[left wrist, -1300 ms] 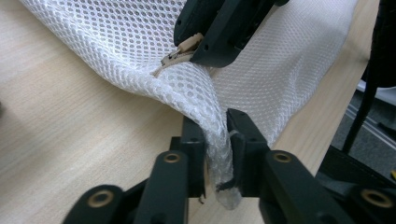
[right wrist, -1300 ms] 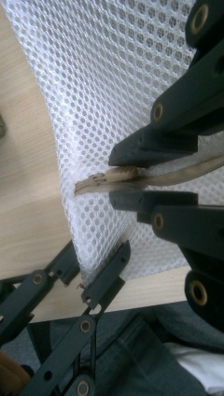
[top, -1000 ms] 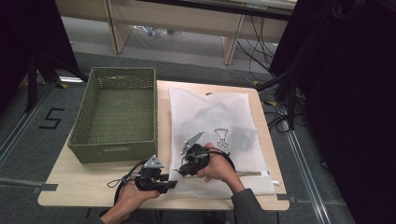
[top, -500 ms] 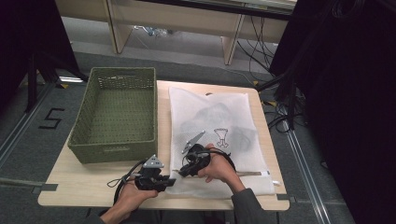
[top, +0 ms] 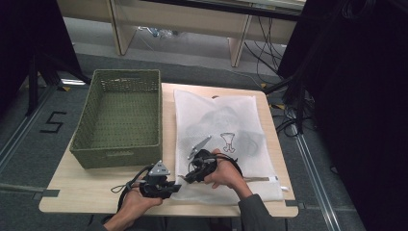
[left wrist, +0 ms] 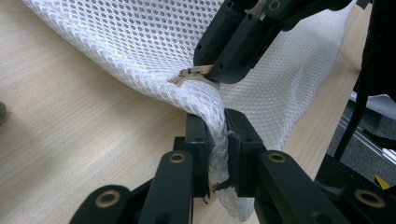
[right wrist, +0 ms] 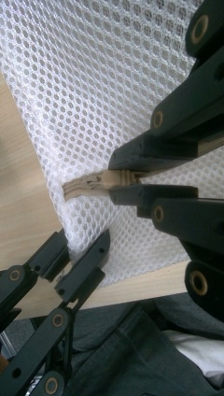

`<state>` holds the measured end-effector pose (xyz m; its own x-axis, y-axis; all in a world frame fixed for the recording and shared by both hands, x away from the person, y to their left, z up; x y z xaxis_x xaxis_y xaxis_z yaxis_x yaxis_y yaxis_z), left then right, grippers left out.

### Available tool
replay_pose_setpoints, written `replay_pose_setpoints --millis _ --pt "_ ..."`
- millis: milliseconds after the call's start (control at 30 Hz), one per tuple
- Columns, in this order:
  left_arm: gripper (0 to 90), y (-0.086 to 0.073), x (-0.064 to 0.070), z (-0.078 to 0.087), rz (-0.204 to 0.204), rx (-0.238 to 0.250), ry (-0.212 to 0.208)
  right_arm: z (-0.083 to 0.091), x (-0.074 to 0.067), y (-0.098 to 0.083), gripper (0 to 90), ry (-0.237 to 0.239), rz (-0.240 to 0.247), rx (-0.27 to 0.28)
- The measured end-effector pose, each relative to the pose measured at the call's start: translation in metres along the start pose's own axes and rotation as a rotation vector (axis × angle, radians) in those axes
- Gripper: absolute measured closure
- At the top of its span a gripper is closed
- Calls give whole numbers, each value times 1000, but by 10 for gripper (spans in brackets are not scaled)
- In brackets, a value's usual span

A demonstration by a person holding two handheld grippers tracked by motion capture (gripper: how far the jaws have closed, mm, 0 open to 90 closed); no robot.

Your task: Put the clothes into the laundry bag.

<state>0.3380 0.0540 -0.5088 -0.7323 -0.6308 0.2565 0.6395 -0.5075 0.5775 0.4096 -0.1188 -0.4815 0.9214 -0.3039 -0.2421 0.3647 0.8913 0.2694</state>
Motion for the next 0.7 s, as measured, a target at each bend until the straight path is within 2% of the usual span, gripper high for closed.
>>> replay_pose_setpoints --millis 133,167,200,267,300,333,600,667,700 --pt "789 0 0 0 7 2 -5 0 0 -1 812 8 -20 5" --pt "786 0 0 1 7 2 -4 0 -1 -1 805 22 -52 0" --pt "786 0 0 1 4 0 -4 0 1 -1 802 17 -29 13" --pt "786 0 0 1 -3 -2 1 0 1 -2 782 25 -47 14" --pt "786 0 1 0 -5 -3 3 0 1 -3 765 33 -73 4" --pt "787 0 1 0 -8 -5 5 0 3 -4 756 29 -54 11" --pt "794 0 3 0 -32 -13 17 -3 5 -2 760 39 -55 8" --pt "796 0 3 0 -31 -9 17 -4 5 -1 818 32 -35 9" --pt "795 0 3 0 -32 -9 16 -2 1 -2 825 39 -73 -12"
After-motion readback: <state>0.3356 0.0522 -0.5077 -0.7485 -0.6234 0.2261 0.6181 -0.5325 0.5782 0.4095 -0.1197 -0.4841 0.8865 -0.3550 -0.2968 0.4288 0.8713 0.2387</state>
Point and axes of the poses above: each handheld gripper's, and its own axes: z roughly backward along the jaws, y roughly out of its top, x roughly to its right, the point moved 2 cm from there along -z, roughly forward along the jaws, and after that the axes turned 12 degrees about -x, right-handed, at the moved point
